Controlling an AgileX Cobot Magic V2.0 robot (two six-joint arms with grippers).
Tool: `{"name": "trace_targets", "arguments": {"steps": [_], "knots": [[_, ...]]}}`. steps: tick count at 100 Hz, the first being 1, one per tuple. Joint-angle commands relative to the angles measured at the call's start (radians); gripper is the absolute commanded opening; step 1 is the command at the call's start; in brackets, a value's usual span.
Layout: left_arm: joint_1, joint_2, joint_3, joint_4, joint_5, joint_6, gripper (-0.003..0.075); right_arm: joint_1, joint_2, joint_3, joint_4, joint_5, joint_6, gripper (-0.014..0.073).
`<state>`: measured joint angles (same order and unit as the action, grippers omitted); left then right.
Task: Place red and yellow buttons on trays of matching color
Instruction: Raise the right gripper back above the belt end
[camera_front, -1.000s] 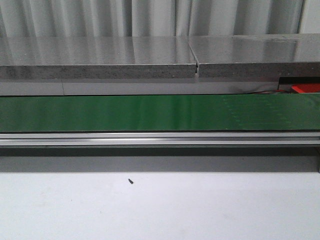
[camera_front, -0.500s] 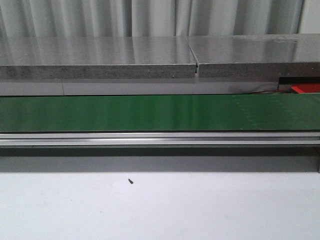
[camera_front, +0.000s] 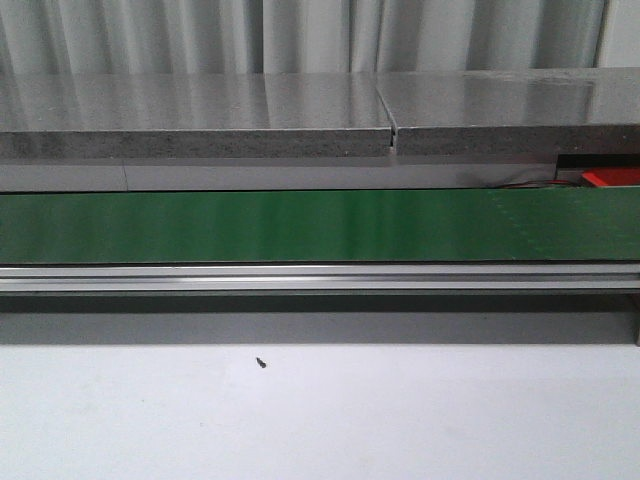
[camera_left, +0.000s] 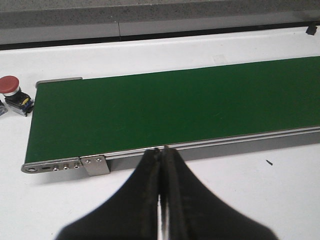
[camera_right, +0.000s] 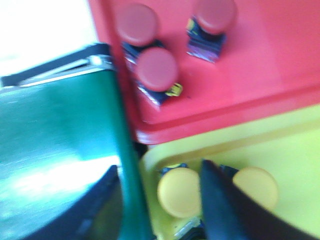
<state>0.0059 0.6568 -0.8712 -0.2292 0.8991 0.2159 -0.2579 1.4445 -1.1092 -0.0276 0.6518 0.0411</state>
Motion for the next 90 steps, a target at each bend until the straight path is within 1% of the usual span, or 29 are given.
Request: {"name": "trace_targets", "arguments": {"steps": [1, 7, 10, 26, 41, 51, 64, 90], "knots": [[-0.007, 0.0, -0.025, -0.017, -0.067, 0.0, -0.0019, 0.035, -0.081, -0.021, -0.018, -0.019, -0.029, 0.0114], [-0.007, 0.0, -0.025, -0.017, -0.067, 0.0, -0.0019, 0.065, -0.118, -0.015, -0.023, -0.017, -0.03, -0.0031], [-0.007, 0.0, -0.025, -0.017, -0.067, 0.0, -0.0019, 0.074, -0.137, -0.01, -0.023, -0.02, -0.029, -0.0074], [-0.007, 0.0, -0.025, -0.017, -0.067, 0.0, -0.0019, 0.112, -0.253, 0.042, -0.022, -0.04, -0.029, -0.0064], [-0.007, 0.0, -0.025, -0.017, -0.067, 0.0, -0.0019, 0.135, -0.376, 0.134, -0.015, -0.064, -0.035, -0.0064], [-0.007, 0.0, -0.025, -0.017, -0.067, 0.0, -0.0019, 0.15, -0.469, 0.198, 0.016, -0.08, -0.055, -0.0064], [-0.007, 0.0, -0.025, -0.017, -0.067, 0.0, -0.0019, 0.158, -0.571, 0.275, 0.028, -0.077, -0.081, -0.0064], [-0.007, 0.0, -0.025, -0.017, -0.067, 0.0, -0.0019, 0.158, -0.745, 0.4, 0.028, -0.053, -0.082, -0.0064]]}}
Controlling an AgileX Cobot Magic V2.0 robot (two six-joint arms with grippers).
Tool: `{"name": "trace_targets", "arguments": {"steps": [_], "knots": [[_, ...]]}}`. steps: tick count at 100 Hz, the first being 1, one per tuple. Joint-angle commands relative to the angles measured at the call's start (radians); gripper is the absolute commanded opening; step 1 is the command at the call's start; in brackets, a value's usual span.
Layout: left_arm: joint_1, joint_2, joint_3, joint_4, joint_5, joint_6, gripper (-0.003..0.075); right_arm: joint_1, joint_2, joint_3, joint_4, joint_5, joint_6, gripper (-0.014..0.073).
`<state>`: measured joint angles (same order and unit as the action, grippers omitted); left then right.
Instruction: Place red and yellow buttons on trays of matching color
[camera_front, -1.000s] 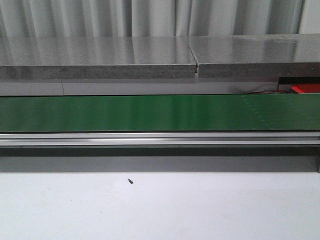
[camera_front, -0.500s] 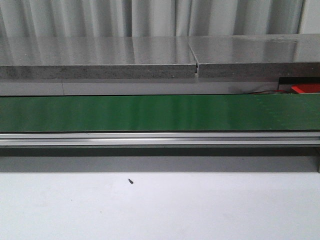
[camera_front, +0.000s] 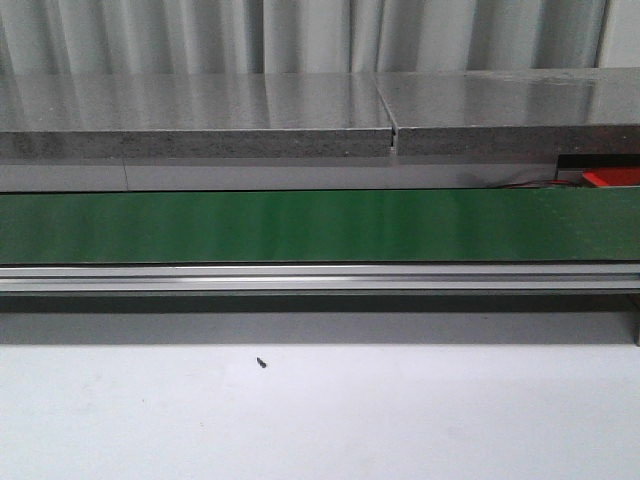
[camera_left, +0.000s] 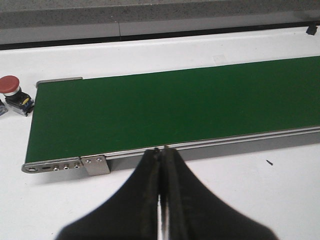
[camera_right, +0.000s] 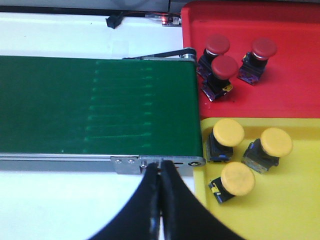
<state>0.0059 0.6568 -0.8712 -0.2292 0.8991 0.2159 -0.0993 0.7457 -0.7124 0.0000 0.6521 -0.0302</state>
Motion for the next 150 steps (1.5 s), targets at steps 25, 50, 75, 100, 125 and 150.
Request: {"name": "trace_targets", "arguments": {"steps": [25, 50, 75, 100, 125, 150], "knots": [[-0.007, 0.0, -0.025, -0.017, -0.067, 0.0, -0.0019, 0.0, -0.114, 0.046, -0.023, -0.032, -0.011, -0.0067], [-0.007, 0.0, -0.025, -0.017, -0.067, 0.0, -0.0019, 0.0, -0.115, 0.046, -0.023, -0.032, -0.011, -0.0067], [-0.007, 0.0, -0.025, -0.017, -0.067, 0.0, -0.0019, 0.0, -0.115, 0.046, -0.023, -0.032, -0.011, -0.0067], [-0.007, 0.0, -0.025, -0.017, -0.067, 0.0, -0.0019, 0.0, -0.115, 0.046, -0.023, -0.032, -0.011, -0.0067], [-0.007, 0.0, -0.025, -0.017, -0.069, 0.0, -0.0019, 0.0, -0.115, 0.046, -0.023, -0.032, -0.011, -0.0067], [0.004, 0.031, -0.025, 0.028, -0.13, 0.0, -0.0019, 0.0, -0.115, 0.046, -0.023, -0.032, -0.011, -0.0067]]}}
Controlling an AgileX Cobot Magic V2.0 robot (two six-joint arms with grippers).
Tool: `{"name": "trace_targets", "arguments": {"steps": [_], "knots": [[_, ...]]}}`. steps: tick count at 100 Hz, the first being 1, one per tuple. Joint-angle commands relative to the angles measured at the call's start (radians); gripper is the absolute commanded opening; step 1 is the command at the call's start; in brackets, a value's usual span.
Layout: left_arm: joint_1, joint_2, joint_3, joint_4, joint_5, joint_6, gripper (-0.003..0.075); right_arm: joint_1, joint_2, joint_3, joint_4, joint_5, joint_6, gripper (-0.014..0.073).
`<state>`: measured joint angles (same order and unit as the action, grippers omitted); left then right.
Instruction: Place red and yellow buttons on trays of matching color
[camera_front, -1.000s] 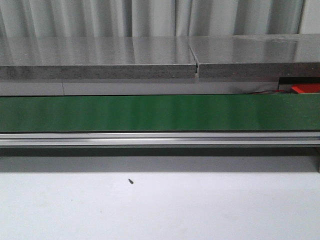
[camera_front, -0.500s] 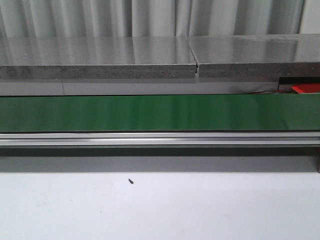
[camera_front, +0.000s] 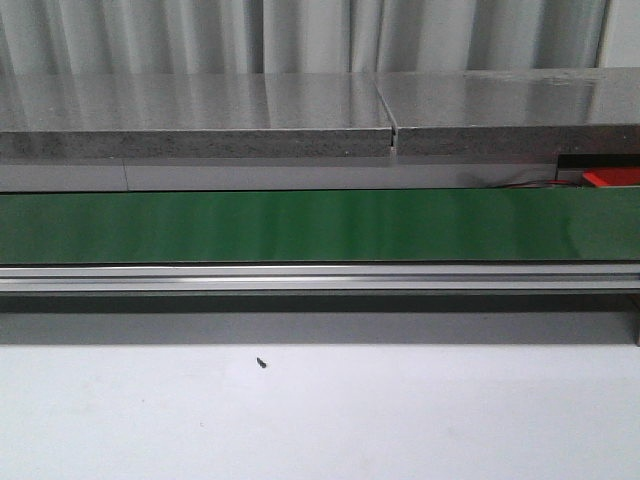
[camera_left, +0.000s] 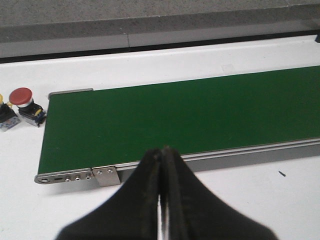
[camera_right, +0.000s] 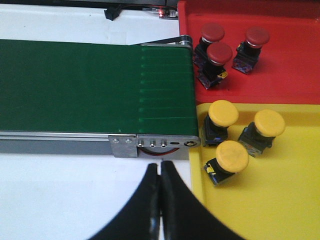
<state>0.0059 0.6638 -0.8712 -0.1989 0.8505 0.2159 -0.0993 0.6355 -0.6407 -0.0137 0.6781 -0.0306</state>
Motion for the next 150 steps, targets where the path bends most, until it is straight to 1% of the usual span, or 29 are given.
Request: {"name": "trace_targets", "arguments": {"steps": [1, 10, 25, 39, 44, 49, 54, 59, 61, 63, 65, 68, 74, 79, 89, 104, 108, 115, 123, 132, 150], "knots": [[0.007, 0.026, -0.025, -0.003, -0.085, 0.0, -0.0019, 0.0, -0.005, -0.026, -0.01, -0.059, -0.01, -0.0067], [0.043, 0.061, -0.025, -0.003, -0.109, -0.003, -0.0019, 0.0, -0.005, -0.026, -0.01, -0.059, -0.01, -0.0067], [0.123, 0.138, -0.029, 0.0, -0.163, -0.049, -0.0018, 0.0, -0.005, -0.026, -0.01, -0.059, -0.01, -0.0067], [0.189, 0.235, -0.066, -0.024, -0.161, -0.053, -0.0015, 0.0, -0.005, -0.026, -0.01, -0.059, -0.01, -0.0067], [0.208, 0.275, -0.087, -0.038, -0.16, -0.053, 0.0005, 0.0, -0.005, -0.026, -0.01, -0.059, -0.01, -0.0067], [0.222, 0.31, -0.114, -0.047, -0.16, -0.053, 0.0056, 0.0, -0.005, -0.026, -0.01, -0.059, -0.01, -0.0067], [0.234, 0.347, -0.14, -0.047, -0.16, -0.053, 0.0139, 0.0, -0.005, -0.026, -0.01, -0.059, -0.01, -0.0067], [0.241, 0.382, -0.166, -0.047, -0.16, -0.053, 0.0258, 0.0, -0.005, -0.026, -0.01, -0.059, -0.01, -0.0067], [0.244, 0.396, -0.177, -0.047, -0.164, -0.053, 0.0289, 0.0, -0.005, -0.026, -0.01, -0.059, -0.01, -0.0067], [0.246, 0.411, -0.188, -0.047, -0.169, -0.053, 0.0353, 0.0, -0.005, -0.026, -0.01, -0.059, -0.01, -0.0067], [0.248, 0.425, -0.195, -0.047, -0.171, -0.053, 0.0384, 0.0, -0.005, -0.026, -0.01, -0.059, -0.01, -0.0067], [0.253, 0.448, -0.213, -0.047, -0.173, -0.053, 0.0452, 0.0, -0.005, -0.026, -0.01, -0.059, -0.01, -0.0067], [0.262, 0.486, -0.247, -0.048, -0.174, -0.053, 0.0524, 0.0, -0.005, -0.026, -0.01, -0.059, -0.01, -0.0067], [0.269, 0.52, -0.271, -0.048, -0.17, -0.058, 0.0528, 0.0, -0.005, -0.026, -0.01, -0.059, -0.01, -0.0067], [0.303, 0.595, -0.344, -0.048, -0.136, -0.127, 0.0496, 0.0, -0.005, -0.026, -0.01, -0.059, -0.01, -0.0067], [0.352, 0.73, -0.467, -0.048, -0.059, -0.216, 0.0494, 0.0, -0.005, -0.026, -0.01, -0.059, -0.01, -0.0067], [0.365, 0.774, -0.503, -0.05, -0.043, -0.216, 0.0494, 0.0, -0.005, -0.026, -0.01, -0.059, -0.01, -0.0067], [0.384, 0.853, -0.573, -0.061, 0.02, -0.246, 0.0494, 0.0, -0.005, -0.026, -0.01, -0.059, -0.01, -0.0067], [0.393, 0.944, -0.656, -0.068, 0.103, -0.262, 0.0494, 0.0, -0.005, -0.026, -0.01, -0.059, -0.01, -0.0067], [0.393, 1.044, -0.751, -0.066, 0.165, -0.288, 0.0494, 0.0, -0.005, -0.026, -0.01, -0.059, -0.01, -0.0067], [0.393, 1.225, -0.93, -0.05, 0.219, -0.399, 0.0493, 0.0, -0.005, -0.026, -0.01, -0.059, -0.01, -0.0067]]}}
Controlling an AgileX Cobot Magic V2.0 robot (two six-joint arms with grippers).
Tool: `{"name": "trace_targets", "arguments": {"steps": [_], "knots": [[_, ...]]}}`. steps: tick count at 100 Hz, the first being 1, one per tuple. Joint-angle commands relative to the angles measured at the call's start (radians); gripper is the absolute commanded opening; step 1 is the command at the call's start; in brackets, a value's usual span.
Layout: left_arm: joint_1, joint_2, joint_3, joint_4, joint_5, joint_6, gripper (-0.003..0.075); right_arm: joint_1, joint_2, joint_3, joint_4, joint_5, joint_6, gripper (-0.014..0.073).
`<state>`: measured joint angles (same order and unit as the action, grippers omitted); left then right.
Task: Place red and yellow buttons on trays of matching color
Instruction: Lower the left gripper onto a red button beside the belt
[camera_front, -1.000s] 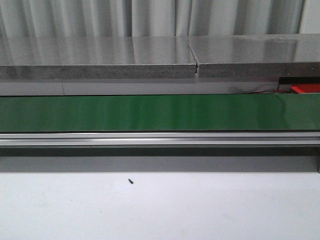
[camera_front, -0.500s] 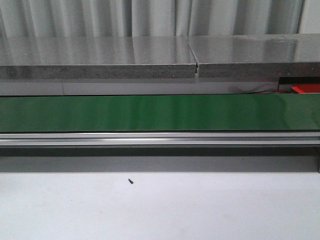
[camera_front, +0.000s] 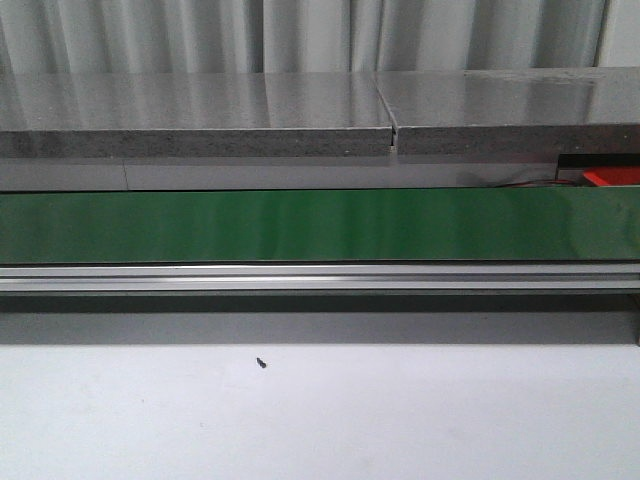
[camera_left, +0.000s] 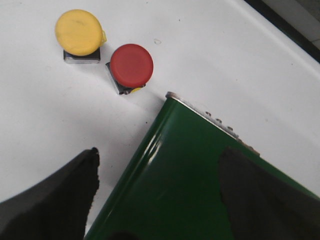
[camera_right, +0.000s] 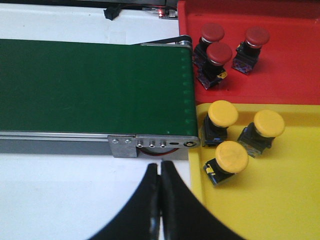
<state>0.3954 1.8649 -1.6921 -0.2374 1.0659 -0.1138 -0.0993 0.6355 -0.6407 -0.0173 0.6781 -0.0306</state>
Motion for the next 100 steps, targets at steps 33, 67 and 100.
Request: {"name": "trace_targets", "arguments": {"steps": [33, 67, 100], "knots": [[0.003, 0.248, -0.353, 0.008, 0.136, -0.17, 0.0492, 0.0, -0.005, -0.026, -0.006, -0.059, -0.01, -0.0067], [0.003, 0.351, -0.408, 0.051, 0.132, -0.194, 0.0492, 0.0, -0.005, -0.026, -0.006, -0.059, -0.01, -0.0067], [0.003, 0.384, -0.408, 0.036, 0.036, -0.219, 0.0474, 0.0, -0.005, -0.026, -0.006, -0.059, -0.01, -0.0067]]}}
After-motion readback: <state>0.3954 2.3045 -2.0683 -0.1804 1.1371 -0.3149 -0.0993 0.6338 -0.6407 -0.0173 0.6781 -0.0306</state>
